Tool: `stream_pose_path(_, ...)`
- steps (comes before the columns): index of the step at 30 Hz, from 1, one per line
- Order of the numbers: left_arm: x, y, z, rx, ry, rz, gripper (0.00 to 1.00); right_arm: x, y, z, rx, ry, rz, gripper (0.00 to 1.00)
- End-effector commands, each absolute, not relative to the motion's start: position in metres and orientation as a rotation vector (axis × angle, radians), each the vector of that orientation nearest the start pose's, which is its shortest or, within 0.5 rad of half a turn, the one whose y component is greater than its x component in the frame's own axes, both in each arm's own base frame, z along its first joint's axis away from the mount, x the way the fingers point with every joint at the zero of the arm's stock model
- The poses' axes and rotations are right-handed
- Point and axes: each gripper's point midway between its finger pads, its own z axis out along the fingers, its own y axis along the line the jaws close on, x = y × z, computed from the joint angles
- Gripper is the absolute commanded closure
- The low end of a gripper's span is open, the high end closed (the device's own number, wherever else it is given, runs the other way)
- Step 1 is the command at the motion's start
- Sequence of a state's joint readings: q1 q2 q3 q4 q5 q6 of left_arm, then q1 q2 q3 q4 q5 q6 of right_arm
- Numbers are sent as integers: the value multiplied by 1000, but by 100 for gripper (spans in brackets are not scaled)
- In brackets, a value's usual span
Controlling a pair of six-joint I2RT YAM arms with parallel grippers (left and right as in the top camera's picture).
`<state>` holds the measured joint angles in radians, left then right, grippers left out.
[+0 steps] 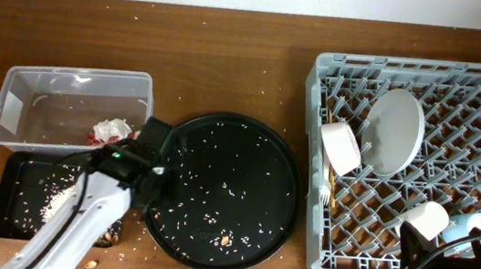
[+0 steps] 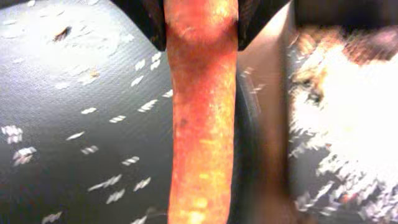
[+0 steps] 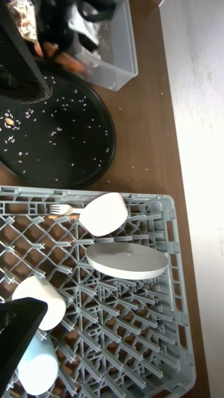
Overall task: Sort waste into correct bins and load items into the dishwasher rack
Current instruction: 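Grasp the carrot with the left gripper and place it on the black tray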
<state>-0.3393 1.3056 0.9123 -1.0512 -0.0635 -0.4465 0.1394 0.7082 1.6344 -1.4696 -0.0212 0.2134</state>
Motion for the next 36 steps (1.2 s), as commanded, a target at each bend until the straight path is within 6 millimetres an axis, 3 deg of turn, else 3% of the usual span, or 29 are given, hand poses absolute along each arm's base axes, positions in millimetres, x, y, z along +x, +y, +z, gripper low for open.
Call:
stream_pose_path(1, 212, -33, 99, -354, 2975, 128, 83, 126, 23, 391, 63, 2119, 244, 1)
stream_pose_path(7, 188, 12, 77, -754, 2994, 203, 82, 126, 23, 391, 63, 2120, 245, 1)
stream_pose_path(12, 194, 60, 74, -1110, 2837, 185, 80, 126, 23, 391, 63, 2120, 245, 1)
stream_pose_path(14, 195, 76, 74, -1218, 2770, 172, 48, 126, 23, 391, 63, 2120, 245, 1)
stream_pose_path(15, 195, 81, 74, -1266, 2743, 152, 27, 126, 23, 391, 63, 2120, 245, 1)
stream_pose_path(19, 198, 78, 84, -1222, 2770, 75, 7, 126, 23, 391, 63, 2119, 245, 1)
stream_pose_path(22, 214, 68, 115, -1036, 2796, -48, 7, 126, 23, 391, 62, 2119, 247, 1)
stream_pose_path(24, 232, 53, 150, -824, 2777, -183, 9, 128, 31, 396, 35, 2099, 293, 1)
stream_pose_path(25, 246, 40, 180, -601, 2737, -254, 16, 130, 34, 401, 23, 2076, 314, 1)
stream_pose_path(27, 262, 11, 236, -187, 2621, -321, 19, 135, 42, 415, -10, 2016, 364, 1)
stream_pose_path(29, 252, -15, 302, 153, 2452, -247, 20, 136, 43, 419, -11, 2000, 365, 1)
stream_pose_path(30, 244, -17, 316, 185, 2409, -204, 8, 136, 43, 418, -11, 2003, 365, 1)
stream_pose_path(31, 233, -18, 329, 202, 2360, -158, 1, 136, 43, 417, -11, 2009, 365, 1)
stream_pose_path(36, 199, -12, 351, 189, 2246, -58, 1, 135, 43, 417, -11, 2010, 365, 1)
